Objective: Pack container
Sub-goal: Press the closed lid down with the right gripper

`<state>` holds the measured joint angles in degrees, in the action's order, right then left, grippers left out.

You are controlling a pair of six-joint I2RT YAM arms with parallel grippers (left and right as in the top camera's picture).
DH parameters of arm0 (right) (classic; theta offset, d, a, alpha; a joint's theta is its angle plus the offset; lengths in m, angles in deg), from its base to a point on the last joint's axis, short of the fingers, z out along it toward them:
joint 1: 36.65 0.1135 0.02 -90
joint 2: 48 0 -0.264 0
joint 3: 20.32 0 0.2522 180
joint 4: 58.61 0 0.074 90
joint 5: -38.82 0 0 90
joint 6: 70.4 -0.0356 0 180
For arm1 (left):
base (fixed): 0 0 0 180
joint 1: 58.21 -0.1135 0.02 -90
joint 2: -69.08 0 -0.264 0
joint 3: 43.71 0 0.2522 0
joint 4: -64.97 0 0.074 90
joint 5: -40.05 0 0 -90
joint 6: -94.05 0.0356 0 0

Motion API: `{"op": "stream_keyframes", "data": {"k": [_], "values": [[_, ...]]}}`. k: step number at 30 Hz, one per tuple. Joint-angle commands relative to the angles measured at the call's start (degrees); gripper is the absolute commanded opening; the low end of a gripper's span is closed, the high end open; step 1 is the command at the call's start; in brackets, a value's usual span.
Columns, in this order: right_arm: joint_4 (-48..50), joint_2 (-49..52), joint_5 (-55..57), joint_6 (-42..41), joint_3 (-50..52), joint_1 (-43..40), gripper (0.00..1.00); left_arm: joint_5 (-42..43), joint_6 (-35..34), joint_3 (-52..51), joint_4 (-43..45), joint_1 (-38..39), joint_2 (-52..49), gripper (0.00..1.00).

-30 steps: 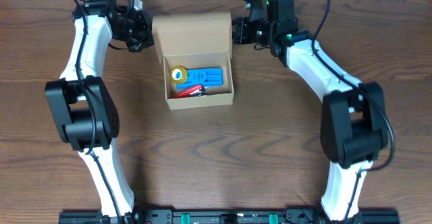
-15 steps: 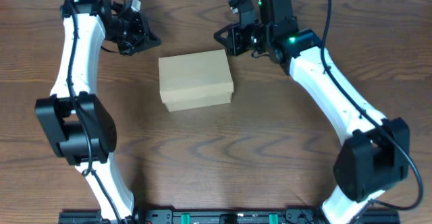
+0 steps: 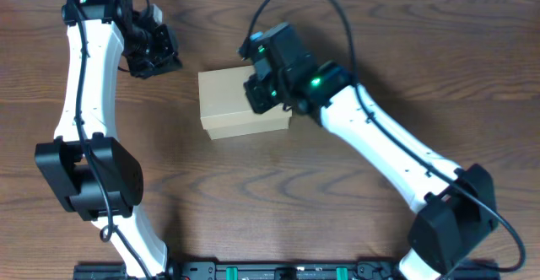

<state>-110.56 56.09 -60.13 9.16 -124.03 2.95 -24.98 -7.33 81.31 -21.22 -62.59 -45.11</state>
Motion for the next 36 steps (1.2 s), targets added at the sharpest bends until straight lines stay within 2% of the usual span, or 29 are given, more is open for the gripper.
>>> {"op": "stream_keyframes", "data": {"k": [1, 14, 21, 27, 29, 30, 31, 32, 33, 34, 36], "values": [[-0.5, 2.7, 4.7, -1.8, -0.8, 1.8, 0.01, -5.0, -1.0, 1.4, -1.4, 0.0, 1.6, 0.05], [-0.2, 14.2, 5.9, -3.0, -0.8, 3.2, 0.01, -6.0, -1.1, 1.4, -1.9, 0.0, 1.6, 0.05], [-0.2, 14.2, 5.9, -3.0, -0.9, 3.2, 0.01, -5.9, -1.1, 1.4, -1.9, 0.0, 1.6, 0.05], [-0.3, 8.8, 5.7, -1.1, -1.0, 3.1, 0.01, -5.9, -1.1, 1.4, -2.0, 0.0, 1.9, 0.05], [-0.1, 6.0, 5.7, 1.4, -1.0, 2.8, 0.01, -5.9, -1.1, 1.4, -2.1, 0.0, 2.5, 0.22], [0.0, 4.5, 5.7, 2.6, -1.0, 2.6, 0.02, -5.9, -1.1, 1.4, -2.1, 0.0, 2.7, 0.35], [0.0, 3.3, 5.7, 3.4, -1.0, 2.4, 0.22, -5.9, -1.1, 1.4, -2.1, 0.0, 3.2, 0.51], [0.1, 2.2, 5.7, 4.2, -1.0, 2.3, 0.46, -5.9, -1.0, 1.4, -2.2, 0.0, 3.5, 0.71], [0.1, 0.9, 5.7, 5.0, -1.0, 2.0, 0.79, -5.9, -1.0, 1.4, -2.3, 0.0, 4.0, 0.96], [0.2, 0.0, 5.8, 5.0, -1.0, 1.7, 0.99, -5.9, -1.0, 1.4, -2.4, 0.0, 4.5, 0.96], [0.3, -1.9, 6.3, 5.2, -1.0, 0.9, 0.99, -5.9, -1.1, 1.4, -2.6, 0.0, 5.5, 0.96]]}}
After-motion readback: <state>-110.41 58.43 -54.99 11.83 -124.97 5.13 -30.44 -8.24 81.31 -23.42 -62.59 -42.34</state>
